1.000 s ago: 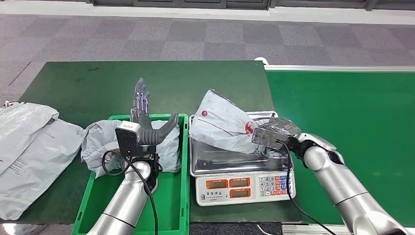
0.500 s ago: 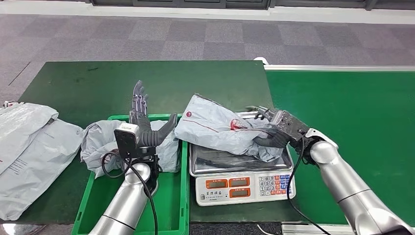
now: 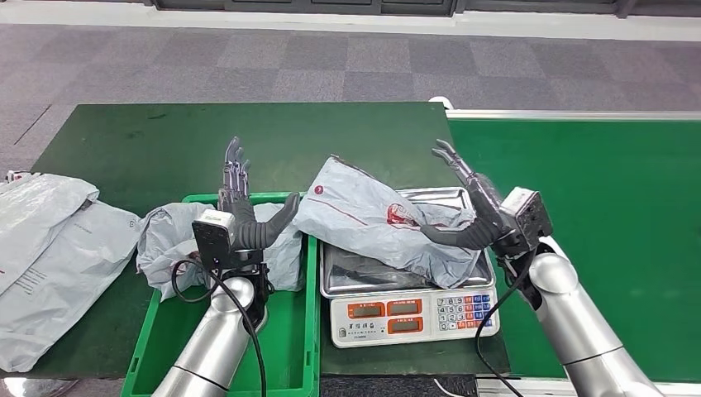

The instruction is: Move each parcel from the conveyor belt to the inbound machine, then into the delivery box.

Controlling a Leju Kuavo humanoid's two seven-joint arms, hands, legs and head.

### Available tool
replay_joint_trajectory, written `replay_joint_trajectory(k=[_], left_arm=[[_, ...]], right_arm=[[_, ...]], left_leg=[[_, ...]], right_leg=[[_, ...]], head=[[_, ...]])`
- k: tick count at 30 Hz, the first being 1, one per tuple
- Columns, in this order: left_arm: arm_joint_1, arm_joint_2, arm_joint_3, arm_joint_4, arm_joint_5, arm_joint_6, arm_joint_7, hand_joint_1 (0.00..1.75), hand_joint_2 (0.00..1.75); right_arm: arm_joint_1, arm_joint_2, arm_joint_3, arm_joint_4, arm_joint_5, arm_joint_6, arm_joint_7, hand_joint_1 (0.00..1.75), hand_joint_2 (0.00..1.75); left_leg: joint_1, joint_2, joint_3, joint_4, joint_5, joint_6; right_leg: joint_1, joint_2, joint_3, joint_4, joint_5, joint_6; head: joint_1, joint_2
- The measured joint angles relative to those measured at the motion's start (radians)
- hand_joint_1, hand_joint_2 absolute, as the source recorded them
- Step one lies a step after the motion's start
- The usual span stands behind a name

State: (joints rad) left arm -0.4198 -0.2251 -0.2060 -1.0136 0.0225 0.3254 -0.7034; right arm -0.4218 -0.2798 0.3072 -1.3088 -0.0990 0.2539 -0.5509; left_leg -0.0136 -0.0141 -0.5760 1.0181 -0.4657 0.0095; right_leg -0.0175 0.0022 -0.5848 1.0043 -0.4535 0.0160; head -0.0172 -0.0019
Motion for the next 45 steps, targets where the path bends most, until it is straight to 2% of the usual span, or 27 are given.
replay_joint_trajectory(k=[3, 6, 8, 11, 15, 19, 23, 26, 30, 32, 35, 40, 41, 44, 45], left_arm=[[0.0, 0.0, 0.0, 0.0, 0.0, 0.0, 0.0, 0.0, 1.75], [-0.001, 0.001, -0.001, 0.002, -0.012, 0.0, 0.0, 0.0, 1.75], [-0.004, 0.005, -0.009, 0.01, -0.033, -0.001, 0.0, 0.0, 1.75], [-0.042, 0.015, -0.047, 0.091, -0.099, -0.015, 0.001, 0.0, 1.75], [-0.139, 0.01, -0.117, 0.279, -0.224, -0.041, 0.024, 0.0, 1.75], [-0.216, -0.035, -0.188, 0.417, -0.334, -0.08, 0.123, 0.0, 1.75], [-0.26, -0.076, -0.237, 0.488, -0.371, -0.083, 0.169, 0.0, 1.75], [-0.288, -0.098, -0.276, 0.53, -0.437, -0.105, 0.273, 0.0, 1.75], [-0.33, -0.111, -0.397, 0.566, -0.512, -0.207, 0.528, 0.0, 1.75], [-0.35, -0.111, -0.473, 0.587, -0.517, -0.258, 0.625, 0.0, 1.75], [-0.376, -0.111, -0.553, 0.621, -0.517, -0.293, 0.695, 0.0, 1.75], [-0.412, -0.111, -0.622, 0.664, -0.543, -0.295, 0.732, 0.0, 1.75], [-0.418, -0.11, -0.631, 0.67, -0.553, -0.297, 0.741, 0.19, 1.75], [-0.43, -0.109, -0.646, 0.684, -0.568, -0.3, 0.753, 1.5, 1.75], [-0.431, -0.109, -0.647, 0.688, -0.569, -0.293, 0.75, 1.75, 1.75]], right_arm=[[0.013, 0.003, -0.023, -0.022, 0.001, -0.03, -0.013, 0.0, 1.75], [0.056, 0.006, -0.078, -0.087, 0.028, -0.141, -0.055, 0.0, 1.75], [0.116, 0.011, -0.14, -0.163, 0.055, -0.217, -0.082, 0.0, 1.75], [0.242, 0.033, -0.236, -0.283, 0.084, -0.275, -0.123, 0.0, 1.75], [0.339, 0.07, -0.314, -0.355, 0.146, -0.309, -0.146, 0.0, 1.75], [0.351, 0.094, -0.322, -0.361, 0.179, -0.295, -0.147, 0.0, 1.75], [0.349, 0.11, -0.322, -0.36, 0.175, -0.281, -0.146, 0.0, 1.75], [0.348, 0.117, -0.322, -0.36, 0.171, -0.265, -0.141, 0.0, 1.75], [0.347, 0.139, -0.322, -0.364, 0.188, -0.254, -0.137, 0.0, 1.75], [0.35, 0.149, -0.322, -0.369, 0.2, -0.251, -0.139, 0.0, 1.75], [0.354, 0.158, -0.322, -0.371, 0.213, -0.241, -0.144, 0.0, 1.75], [0.354, 0.169, -0.322, -0.371, 0.224, -0.23, -0.146, 0.0, 1.75], [0.353, 0.171, -0.322, -0.371, 0.226, -0.226, -0.145, 0.0, 1.75], [0.351, 0.176, -0.324, -0.371, 0.231, -0.221, -0.142, 0.0, 1.75], [0.351, 0.178, -0.327, -0.371, 0.234, -0.221, -0.141, 0.0, 1.75]], left_leg=[[0.0, 0.0, 0.0, 0.0, 0.0, 0.0], [0.0, -0.001, 0.0, 0.0, 0.0, 0.0], [0.0, -0.003, 0.0, 0.0, 0.0, 0.0], [0.0, -0.004, -0.001, 0.0, -0.001, 0.0], [0.0, 0.0, -0.001, 0.0, -0.001, 0.0], [0.0, 0.003, -0.001, 0.0, 0.0, 0.0], [0.0, 0.002, -0.001, 0.0, 0.0, 0.001], [0.0, 0.002, -0.001, 0.0, 0.0, 0.001], [0.0, 0.002, -0.001, 0.0, 0.001, 0.001], [0.0, 0.003, -0.001, 0.0, 0.001, 0.001], [0.0, 0.003, -0.001, 0.0, 0.001, 0.001], [0.0, 0.004, 0.0, 0.0, 0.001, 0.001], [0.0, 0.004, 0.001, 0.0, 0.001, 0.001], [0.0, 0.003, 0.002, 0.0, 0.001, 0.001], [0.0, 0.004, 0.003, 0.0, 0.001, 0.001]], right_leg=[[0.0, 0.0, 0.0, 0.0, 0.0, 0.0], [0.0, -0.001, 0.0, 0.0, 0.0, 0.0], [0.0, -0.002, 0.0, -0.001, -0.001, 0.0], [0.0, -0.003, 0.0, -0.001, -0.002, 0.0], [0.0, 0.0, -0.002, -0.001, -0.001, 0.0], [0.0, 0.002, -0.002, -0.001, 0.001, 0.0], [0.0, 0.002, -0.002, -0.001, 0.002, 0.001], [0.0, 0.002, -0.002, -0.001, 0.002, 0.001], [0.0, 0.002, -0.002, 0.0, 0.002, 0.001], [0.0, 0.002, -0.002, 0.0, 0.002, 0.001], [0.0, 0.003, -0.002, 0.0, 0.002, 0.001], [0.0, 0.003, 0.0, 0.0, 0.002, 0.001], [0.0, 0.003, 0.0, 0.0, 0.002, 0.001], [0.0, 0.002, 0.002, -0.001, 0.002, 0.001], [0.0, 0.002, 0.002, -0.001, 0.002, 0.001]], head=[[0.0, 0.0], [0.0, 0.0], [0.0, 0.0], [0.0, 0.0], [0.0, 0.0], [0.0, 0.0], [0.0, 0.0], [0.0, 0.0], [0.0, 0.0], [0.0, 0.0], [0.0, 0.0], [0.0, 0.0], [0.0, 0.0], [0.0, 0.0], [0.0, 0.0]])
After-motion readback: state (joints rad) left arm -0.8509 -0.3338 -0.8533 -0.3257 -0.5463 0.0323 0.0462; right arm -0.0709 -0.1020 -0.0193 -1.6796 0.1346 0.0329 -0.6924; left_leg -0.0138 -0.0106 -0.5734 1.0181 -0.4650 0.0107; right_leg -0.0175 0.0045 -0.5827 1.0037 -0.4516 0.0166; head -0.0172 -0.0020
